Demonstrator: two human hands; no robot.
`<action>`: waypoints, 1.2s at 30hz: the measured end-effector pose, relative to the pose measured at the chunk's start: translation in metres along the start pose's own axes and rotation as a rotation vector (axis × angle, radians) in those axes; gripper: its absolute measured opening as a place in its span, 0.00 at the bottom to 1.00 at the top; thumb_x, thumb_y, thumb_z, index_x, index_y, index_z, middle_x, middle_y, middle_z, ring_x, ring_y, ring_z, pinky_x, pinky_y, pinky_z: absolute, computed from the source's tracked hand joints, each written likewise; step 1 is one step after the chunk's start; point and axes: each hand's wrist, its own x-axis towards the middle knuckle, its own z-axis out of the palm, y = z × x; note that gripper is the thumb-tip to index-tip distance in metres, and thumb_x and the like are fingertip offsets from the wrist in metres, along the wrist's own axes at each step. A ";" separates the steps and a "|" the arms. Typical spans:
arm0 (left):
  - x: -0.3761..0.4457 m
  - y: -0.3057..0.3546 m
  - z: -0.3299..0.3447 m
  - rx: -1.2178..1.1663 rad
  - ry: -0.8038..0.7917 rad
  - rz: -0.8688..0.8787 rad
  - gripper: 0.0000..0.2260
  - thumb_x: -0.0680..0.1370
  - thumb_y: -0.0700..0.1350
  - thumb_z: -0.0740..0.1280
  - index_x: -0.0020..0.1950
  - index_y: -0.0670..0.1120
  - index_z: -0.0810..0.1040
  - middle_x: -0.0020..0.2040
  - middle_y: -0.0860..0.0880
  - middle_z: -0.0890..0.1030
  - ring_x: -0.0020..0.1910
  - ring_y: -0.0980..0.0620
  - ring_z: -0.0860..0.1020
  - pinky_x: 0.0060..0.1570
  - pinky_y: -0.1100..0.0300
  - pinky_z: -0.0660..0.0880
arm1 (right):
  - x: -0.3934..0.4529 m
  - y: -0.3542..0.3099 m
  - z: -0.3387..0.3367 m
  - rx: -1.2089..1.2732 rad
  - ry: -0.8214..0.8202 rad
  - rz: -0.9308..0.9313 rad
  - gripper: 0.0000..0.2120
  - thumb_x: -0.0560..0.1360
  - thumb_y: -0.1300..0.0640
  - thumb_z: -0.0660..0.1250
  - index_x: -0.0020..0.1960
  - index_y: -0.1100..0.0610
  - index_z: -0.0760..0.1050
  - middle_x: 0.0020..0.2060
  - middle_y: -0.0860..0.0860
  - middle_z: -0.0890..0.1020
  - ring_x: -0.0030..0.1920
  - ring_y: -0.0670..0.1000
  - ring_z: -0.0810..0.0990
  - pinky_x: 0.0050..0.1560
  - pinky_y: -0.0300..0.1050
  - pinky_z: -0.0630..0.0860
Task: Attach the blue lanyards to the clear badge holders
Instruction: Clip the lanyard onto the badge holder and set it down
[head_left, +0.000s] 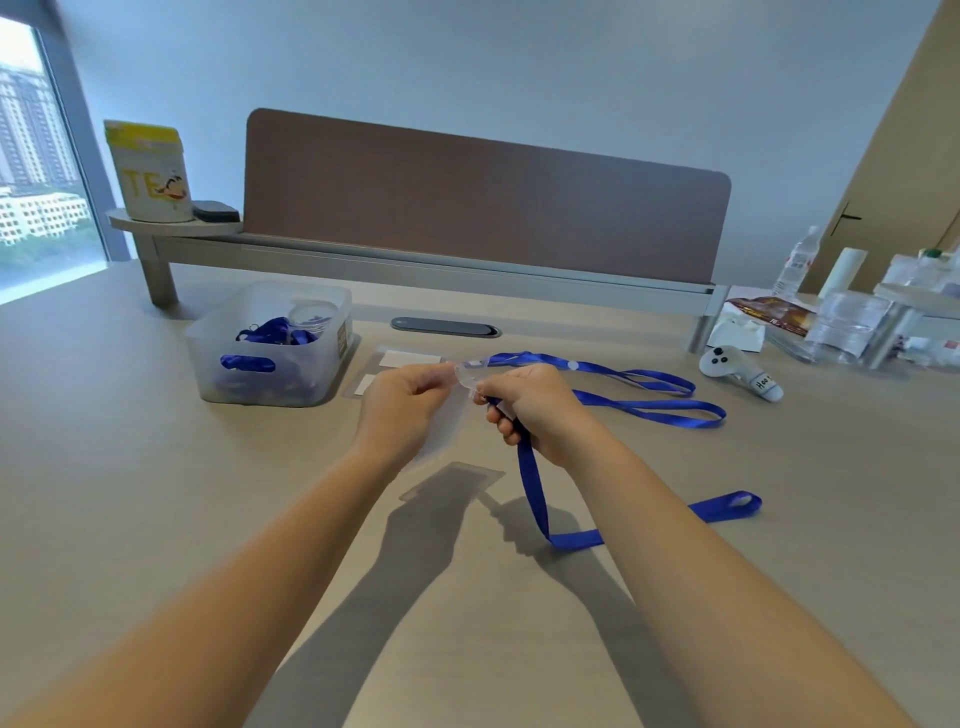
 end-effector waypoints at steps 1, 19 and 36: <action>-0.001 0.000 0.000 0.040 0.015 0.037 0.13 0.76 0.37 0.61 0.60 0.39 0.74 0.51 0.50 0.75 0.50 0.52 0.72 0.52 0.59 0.70 | -0.001 -0.001 0.000 0.016 -0.001 0.008 0.11 0.76 0.61 0.60 0.35 0.60 0.72 0.26 0.52 0.71 0.25 0.46 0.66 0.24 0.34 0.66; 0.002 -0.012 -0.032 0.863 0.045 0.749 0.16 0.65 0.32 0.72 0.52 0.39 0.80 0.43 0.39 0.86 0.39 0.40 0.84 0.34 0.49 0.81 | -0.001 -0.005 0.011 0.264 -0.093 0.011 0.12 0.77 0.52 0.60 0.41 0.59 0.74 0.32 0.51 0.78 0.29 0.46 0.73 0.31 0.35 0.71; 0.001 -0.012 -0.043 1.117 0.028 0.861 0.19 0.59 0.39 0.78 0.49 0.41 0.82 0.40 0.43 0.86 0.37 0.45 0.84 0.36 0.54 0.81 | 0.002 -0.006 0.021 0.140 -0.062 -0.070 0.11 0.76 0.60 0.60 0.35 0.58 0.74 0.29 0.51 0.77 0.28 0.46 0.72 0.31 0.36 0.69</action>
